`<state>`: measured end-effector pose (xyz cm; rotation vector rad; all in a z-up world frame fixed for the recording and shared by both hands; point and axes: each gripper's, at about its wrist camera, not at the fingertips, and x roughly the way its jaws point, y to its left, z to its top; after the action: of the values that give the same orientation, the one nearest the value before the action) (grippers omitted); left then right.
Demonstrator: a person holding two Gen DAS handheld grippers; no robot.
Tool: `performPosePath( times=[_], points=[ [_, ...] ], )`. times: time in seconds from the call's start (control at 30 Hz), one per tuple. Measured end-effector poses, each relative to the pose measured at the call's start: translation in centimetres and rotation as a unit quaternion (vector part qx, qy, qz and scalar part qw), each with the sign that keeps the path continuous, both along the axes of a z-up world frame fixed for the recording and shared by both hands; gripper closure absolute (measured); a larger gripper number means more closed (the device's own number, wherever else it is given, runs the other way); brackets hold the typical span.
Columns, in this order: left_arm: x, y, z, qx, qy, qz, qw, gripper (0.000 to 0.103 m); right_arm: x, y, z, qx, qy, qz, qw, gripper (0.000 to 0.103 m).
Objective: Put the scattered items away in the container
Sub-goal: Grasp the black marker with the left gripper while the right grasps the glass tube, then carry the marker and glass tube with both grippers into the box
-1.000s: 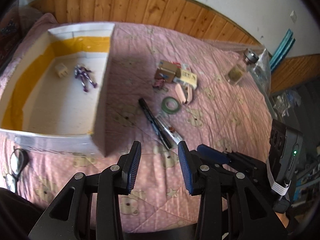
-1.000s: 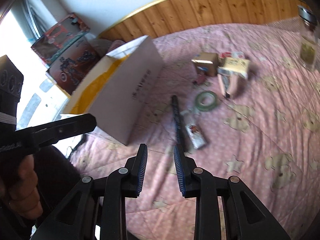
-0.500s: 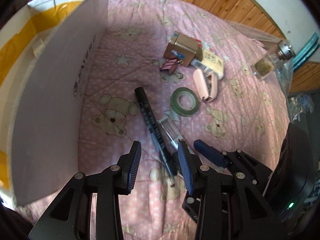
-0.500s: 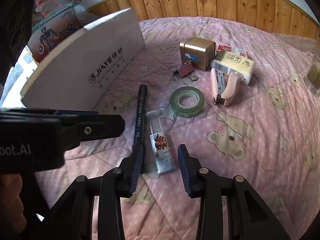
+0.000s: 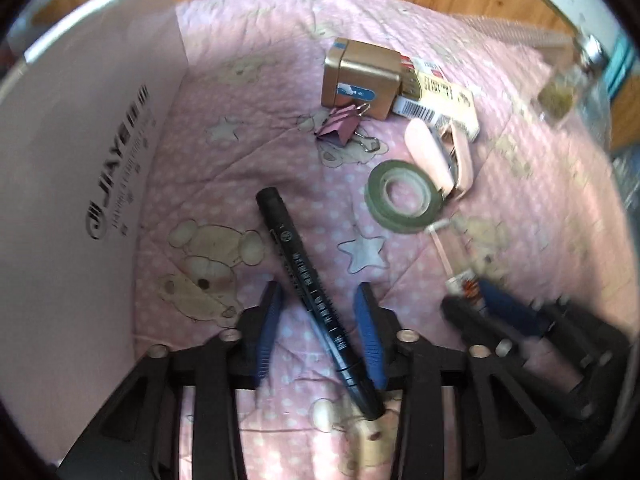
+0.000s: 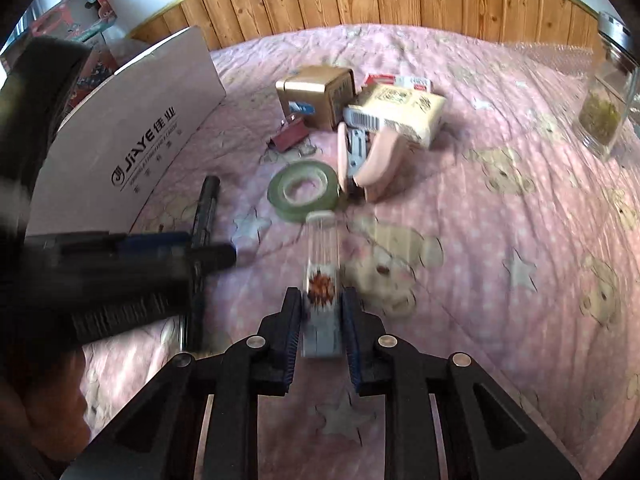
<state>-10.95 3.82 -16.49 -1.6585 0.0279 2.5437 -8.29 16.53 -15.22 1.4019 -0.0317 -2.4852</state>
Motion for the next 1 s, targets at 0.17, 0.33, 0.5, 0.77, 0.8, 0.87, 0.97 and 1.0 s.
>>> performPosePath(
  times=[0.17,0.33,0.5,0.77,0.8,0.87,0.97,1.0],
  points=[
    [0.5,-2.2,0.5,0.057,-0.002,0.015,0.9982,0.090,-0.6,0.9,0.2,-0.045,-0.017,-0.027,0.998,0.083],
    [1.4,-3.5,1.7,0.087,0.002,0.020,0.9960,0.090,-0.3,2.0,0.4,-0.087,-0.036,-0.053,0.994,0.083],
    [2.5,-4.1,2.1,0.102,-0.005,0.015,0.9947,0.090,0.6,2.1,1.2,-0.095,-0.034,-0.058,0.993,0.083],
    [3.5,-3.5,3.2,0.105,-0.001,0.019,0.9943,0.090,2.1,1.4,2.8,-0.100,-0.021,-0.047,0.994,0.083],
    [3.7,-3.5,3.4,0.105,0.001,0.018,0.9943,0.090,2.2,1.2,2.9,-0.100,-0.021,-0.046,0.994,0.083],
    [4.1,-3.7,3.7,0.105,0.004,0.017,0.9943,0.090,2.7,1.1,3.2,-0.098,-0.020,-0.042,0.994,0.083],
    [4.7,-3.9,4.1,0.105,0.006,0.017,0.9943,0.090,3.7,1.0,3.3,-0.094,-0.018,-0.035,0.995,0.083],
    [4.9,-4.1,4.2,0.105,0.007,0.018,0.9943,0.090,4.0,1.0,3.2,-0.093,-0.018,-0.033,0.995,0.083]
  ],
)
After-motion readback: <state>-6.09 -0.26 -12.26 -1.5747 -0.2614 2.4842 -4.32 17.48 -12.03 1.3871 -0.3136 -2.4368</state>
